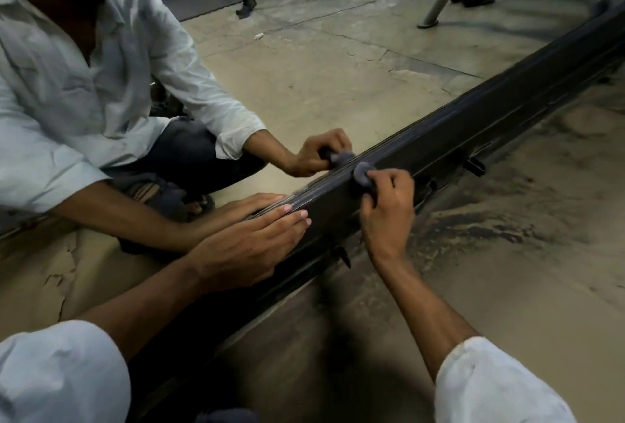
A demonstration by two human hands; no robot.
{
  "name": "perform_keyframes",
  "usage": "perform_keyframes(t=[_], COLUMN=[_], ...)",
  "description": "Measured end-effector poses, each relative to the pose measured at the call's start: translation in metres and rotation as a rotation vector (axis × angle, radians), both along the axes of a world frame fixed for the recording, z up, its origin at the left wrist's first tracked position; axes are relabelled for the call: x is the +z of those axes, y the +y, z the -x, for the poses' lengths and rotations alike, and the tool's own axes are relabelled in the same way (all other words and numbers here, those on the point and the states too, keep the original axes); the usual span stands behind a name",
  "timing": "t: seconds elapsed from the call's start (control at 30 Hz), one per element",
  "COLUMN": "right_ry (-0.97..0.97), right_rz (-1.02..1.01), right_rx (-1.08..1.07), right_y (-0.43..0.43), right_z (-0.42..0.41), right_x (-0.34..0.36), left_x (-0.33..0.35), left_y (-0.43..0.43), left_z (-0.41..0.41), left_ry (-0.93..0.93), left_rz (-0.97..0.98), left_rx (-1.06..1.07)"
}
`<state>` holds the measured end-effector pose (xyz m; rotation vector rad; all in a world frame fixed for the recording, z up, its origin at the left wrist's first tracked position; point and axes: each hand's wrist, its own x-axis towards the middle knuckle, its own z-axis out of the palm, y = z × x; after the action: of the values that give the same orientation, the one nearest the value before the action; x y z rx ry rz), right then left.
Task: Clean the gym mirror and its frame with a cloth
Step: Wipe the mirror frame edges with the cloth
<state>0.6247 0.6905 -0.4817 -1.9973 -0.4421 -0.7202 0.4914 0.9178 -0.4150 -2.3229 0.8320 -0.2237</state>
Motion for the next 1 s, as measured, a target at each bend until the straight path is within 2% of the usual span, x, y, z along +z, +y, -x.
perform_keyframes(t=[0.07, 0.1, 0.2, 0.27, 0.33, 0.4, 0.47, 0.5, 0.6, 0.7, 0.83, 0.87, 0.93, 1.0], right_ry=[0.082, 0.024, -0.271, -0.375, -0.305, -0.105, -0.017, -0.035, -0.227, -0.305, 0.007, 0.034, -0.024, -0.135], right_rz=[0.041, 0.156, 0.585, 0.751, 0.683, 0.449, 0.271, 0.279, 0.542, 0.701, 0.499, 0.486, 0.538, 0.633], right_rx=[-0.101, -0.054, 0.288, 0.358, 0.232, 0.060, -0.027, 0.002, 0.235, 0.248, -0.017, -0.040, 0.039, 0.243], right_y=[-0.008, -0.011, -0.019, -0.030, -0.032, -0.027, -0.018, -0.012, -0.004, -0.018, -0.035, -0.034, -0.028, -0.026], right_z=[-0.008, -0.008, 0.006, -0.004, -0.019, -0.020, -0.012, -0.006, 0.006, -0.015, -0.045, -0.045, -0.036, -0.021], right_x=[0.008, 0.010, 0.013, 0.024, 0.035, 0.038, 0.036, 0.035, 0.033, 0.048, 0.057, 0.056, 0.050, 0.044], left_x=[0.007, 0.009, 0.012, 0.010, 0.009, 0.007, 0.005, 0.004, 0.001, 0.001, 0.001, 0.001, 0.000, -0.001], left_y=[-0.003, -0.002, -0.011, -0.020, -0.032, -0.039, -0.042, -0.042, -0.041, -0.041, -0.039, -0.039, -0.039, -0.039], left_z=[-0.002, -0.002, -0.006, -0.015, -0.031, -0.043, -0.048, -0.048, -0.049, -0.050, -0.052, -0.051, -0.052, -0.051], left_ry=[0.084, 0.077, 0.088, 0.061, 0.048, 0.038, 0.002, -0.011, 0.033, 0.068, 0.072, 0.072, 0.043, 0.018], left_rz=[-0.076, -0.081, -0.130, -0.126, -0.113, -0.094, -0.039, 0.011, 0.152, 0.173, 0.187, 0.192, 0.177, 0.163], left_rx=[0.007, 0.015, 0.018, 0.009, -0.014, -0.015, 0.005, 0.006, -0.018, -0.008, -0.019, -0.019, -0.028, -0.026])
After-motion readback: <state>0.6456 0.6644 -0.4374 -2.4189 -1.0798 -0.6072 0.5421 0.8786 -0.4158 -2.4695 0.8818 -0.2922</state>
